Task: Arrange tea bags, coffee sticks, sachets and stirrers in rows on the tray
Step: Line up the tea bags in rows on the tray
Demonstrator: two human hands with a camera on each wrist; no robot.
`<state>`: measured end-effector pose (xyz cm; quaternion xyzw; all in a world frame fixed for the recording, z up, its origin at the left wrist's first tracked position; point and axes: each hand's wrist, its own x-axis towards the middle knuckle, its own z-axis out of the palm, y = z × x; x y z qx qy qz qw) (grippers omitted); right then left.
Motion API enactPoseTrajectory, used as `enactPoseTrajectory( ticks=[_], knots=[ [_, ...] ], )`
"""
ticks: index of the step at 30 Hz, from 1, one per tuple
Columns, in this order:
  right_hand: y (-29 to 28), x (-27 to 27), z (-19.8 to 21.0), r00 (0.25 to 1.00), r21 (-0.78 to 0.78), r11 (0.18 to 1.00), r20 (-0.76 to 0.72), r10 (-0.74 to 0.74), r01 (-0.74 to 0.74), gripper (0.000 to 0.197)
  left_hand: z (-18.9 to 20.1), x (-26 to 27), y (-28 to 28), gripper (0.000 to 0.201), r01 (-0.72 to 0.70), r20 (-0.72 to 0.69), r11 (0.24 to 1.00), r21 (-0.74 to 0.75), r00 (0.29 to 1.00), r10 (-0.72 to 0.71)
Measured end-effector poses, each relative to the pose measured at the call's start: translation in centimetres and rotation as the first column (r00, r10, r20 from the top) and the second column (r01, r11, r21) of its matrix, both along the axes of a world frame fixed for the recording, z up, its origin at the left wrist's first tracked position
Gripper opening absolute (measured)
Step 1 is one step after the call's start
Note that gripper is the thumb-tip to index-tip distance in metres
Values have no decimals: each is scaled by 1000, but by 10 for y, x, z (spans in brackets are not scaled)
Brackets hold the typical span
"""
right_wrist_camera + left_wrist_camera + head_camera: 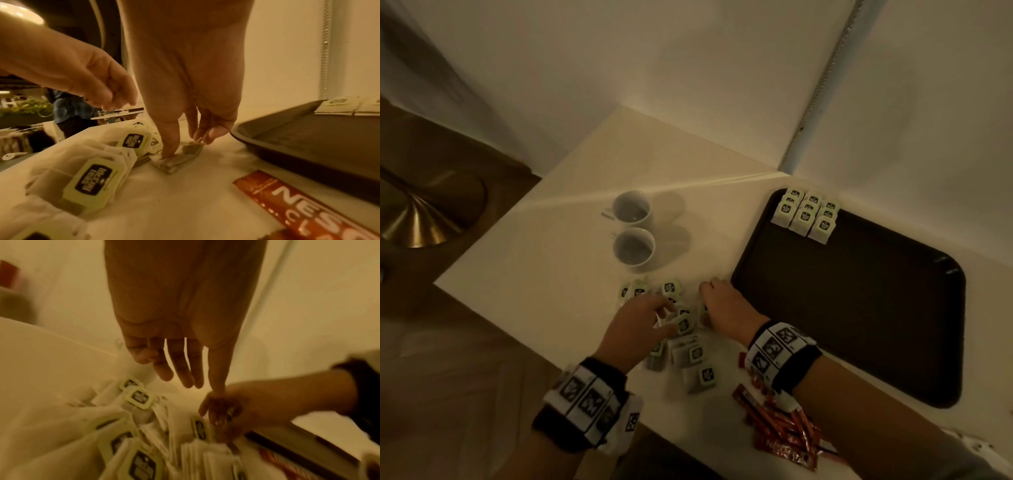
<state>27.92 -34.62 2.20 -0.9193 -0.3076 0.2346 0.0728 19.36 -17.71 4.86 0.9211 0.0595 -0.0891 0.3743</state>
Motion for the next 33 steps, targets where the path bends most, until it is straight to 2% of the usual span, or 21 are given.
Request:
enactPoseTrajectory(
  ticks=[3, 6, 10, 14, 17, 21, 24, 26, 28, 30, 33],
  knots=[
    [1, 0, 0, 999, -47, 998, -29, -46, 44, 35, -12, 9, -20, 29, 145, -86, 940, 308, 988, -124],
    [0, -3, 0, 996, -46, 996, -51, -73, 71, 33, -18, 15, -28, 36, 154, -134, 876, 457, 986, -104],
    [-2, -5, 1, 994, 18, 996, -63, -89, 90, 33, -18, 21, -26, 28, 201, -175, 837, 508, 976, -128],
    [-7, -6, 3, 983, 134, 979, -119, -140, 156, 29, -17, 23, -24, 27, 142, -64, 855, 499, 990, -128],
    [-13, -3, 7, 964, 206, 950, -178, -200, 235, 24, -18, 21, -23, 30, 147, -49, 836, 529, 988, -143],
    [-21, 4, 16, 941, 350, 888, -265, -211, 298, 13, -19, 21, -19, 25, 188, -99, 819, 542, 982, -160],
    [-26, 9, 32, 933, 425, 848, -300, -197, 316, 12, -20, 21, -12, 22, 188, -101, 860, 474, 982, -159],
    [-28, 15, 47, 937, 457, 834, -298, -184, 309, 13, -16, 19, -7, 17, 161, -29, 909, 385, 986, -162],
    [-31, 22, 68, 938, 477, 824, -296, -178, 307, 13, -6, 18, -2, 12, 101, 109, 972, 211, 986, -126],
    [-35, 29, 93, 928, 524, 788, -336, -158, 324, 15, 14, 21, 1, 19, 38, 159, 999, 3, 987, -38],
    [-39, 39, 139, 934, 609, 726, -330, -133, 319, 18, 54, 36, 0, 17, 13, 140, 955, -297, 990, 30]
  ],
)
